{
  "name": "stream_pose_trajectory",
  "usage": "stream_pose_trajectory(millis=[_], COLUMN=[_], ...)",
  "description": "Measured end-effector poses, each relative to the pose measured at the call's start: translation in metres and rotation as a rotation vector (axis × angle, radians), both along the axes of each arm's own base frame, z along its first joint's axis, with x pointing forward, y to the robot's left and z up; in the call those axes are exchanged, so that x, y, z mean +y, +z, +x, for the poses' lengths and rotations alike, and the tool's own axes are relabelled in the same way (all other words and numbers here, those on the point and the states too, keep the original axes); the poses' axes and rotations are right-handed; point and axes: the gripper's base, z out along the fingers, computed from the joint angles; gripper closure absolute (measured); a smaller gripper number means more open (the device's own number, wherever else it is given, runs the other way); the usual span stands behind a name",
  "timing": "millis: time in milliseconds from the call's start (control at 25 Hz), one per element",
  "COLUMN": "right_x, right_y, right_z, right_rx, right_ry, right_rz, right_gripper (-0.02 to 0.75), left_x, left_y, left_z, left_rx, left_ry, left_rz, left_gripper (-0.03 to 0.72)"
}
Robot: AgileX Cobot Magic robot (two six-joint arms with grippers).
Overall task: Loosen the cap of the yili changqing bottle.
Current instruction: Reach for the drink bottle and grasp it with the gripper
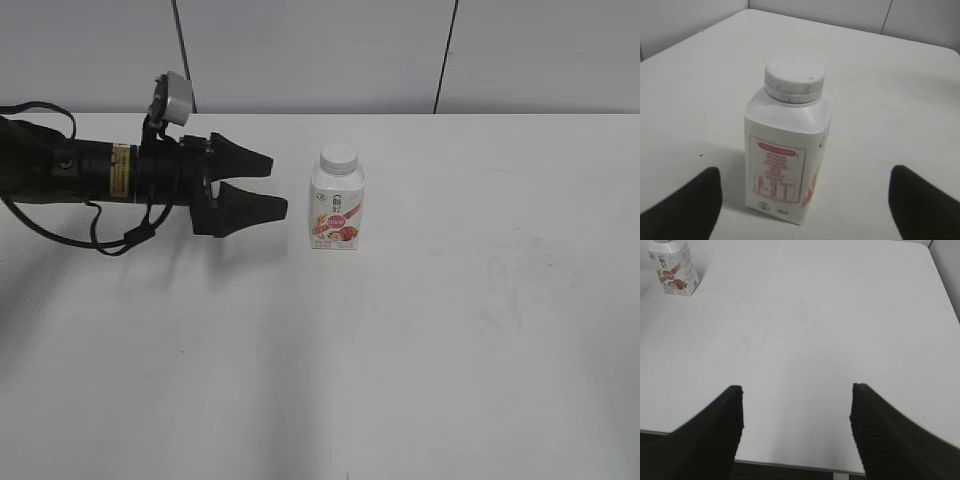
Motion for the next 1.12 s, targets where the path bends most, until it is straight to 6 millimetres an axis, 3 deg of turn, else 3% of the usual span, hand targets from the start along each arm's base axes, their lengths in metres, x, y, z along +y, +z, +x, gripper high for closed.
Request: stream_pose_trajectory(millis=[240,560,840,1120], right_x=[0.0,0.0,0.0,0.0], right_y=[0.0,0.0,0.0,0.0], right_z=[0.0,0.0,0.0,0.0], right_rx=[0.0,0.0,0.0,0.0], right_ry=[0.0,0.0,0.0,0.0], right_rz=[0.0,0.0,0.0,0.0], right_gripper=[0.206,0.206,0.206,0.206], left_x=[-0.025,-0.043,-0.066,-0.077], left_y=[-0.02,-0.037,-0.042,-0.052], left_z=[0.02,0.04,0.047,0.047], left_rx=[0.004,-0.021,-0.049,-0.03], left_ry=[-0.082,-0.095,-0.137,-0.152], left_rz=[0.005,0.018,0.016,0.012], left_gripper=[0.07,0.071,0.094,0.102])
